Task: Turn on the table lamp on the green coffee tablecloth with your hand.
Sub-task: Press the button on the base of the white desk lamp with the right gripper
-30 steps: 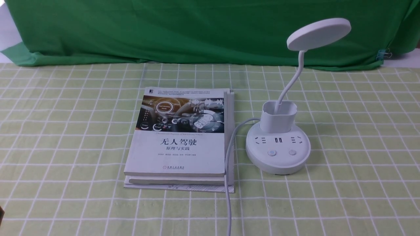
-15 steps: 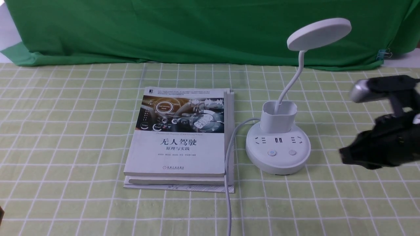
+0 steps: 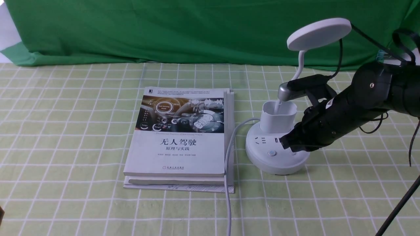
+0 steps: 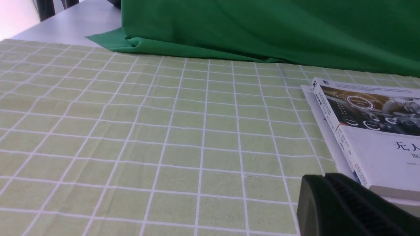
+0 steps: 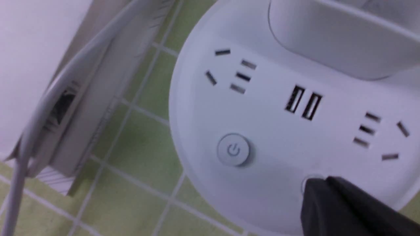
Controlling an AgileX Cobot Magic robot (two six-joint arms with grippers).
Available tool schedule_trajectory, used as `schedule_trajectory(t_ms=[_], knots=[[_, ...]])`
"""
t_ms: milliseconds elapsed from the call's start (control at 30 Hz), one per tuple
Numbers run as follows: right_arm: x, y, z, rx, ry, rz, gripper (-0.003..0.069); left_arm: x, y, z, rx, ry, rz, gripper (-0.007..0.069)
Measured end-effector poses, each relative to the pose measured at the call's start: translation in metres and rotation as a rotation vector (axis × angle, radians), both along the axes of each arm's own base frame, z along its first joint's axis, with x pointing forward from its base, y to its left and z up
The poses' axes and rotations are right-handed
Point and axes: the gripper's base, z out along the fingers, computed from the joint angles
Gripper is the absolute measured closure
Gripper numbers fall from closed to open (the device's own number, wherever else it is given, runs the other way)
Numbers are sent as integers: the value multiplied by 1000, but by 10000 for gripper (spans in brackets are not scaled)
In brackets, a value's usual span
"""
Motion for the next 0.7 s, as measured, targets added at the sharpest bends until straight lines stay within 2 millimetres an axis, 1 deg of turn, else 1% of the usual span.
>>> schedule_trajectory(t_ms=[167,367,700], knots=[[7,2,-7,-6,-13,-2,624,0,0,0,0,0,0,622],[8,2,-12,-9,0,-4,624,0,0,0,0,0,0,622],[6,1,-7,-8,3,0,624,0,0,0,0,0,0,622]])
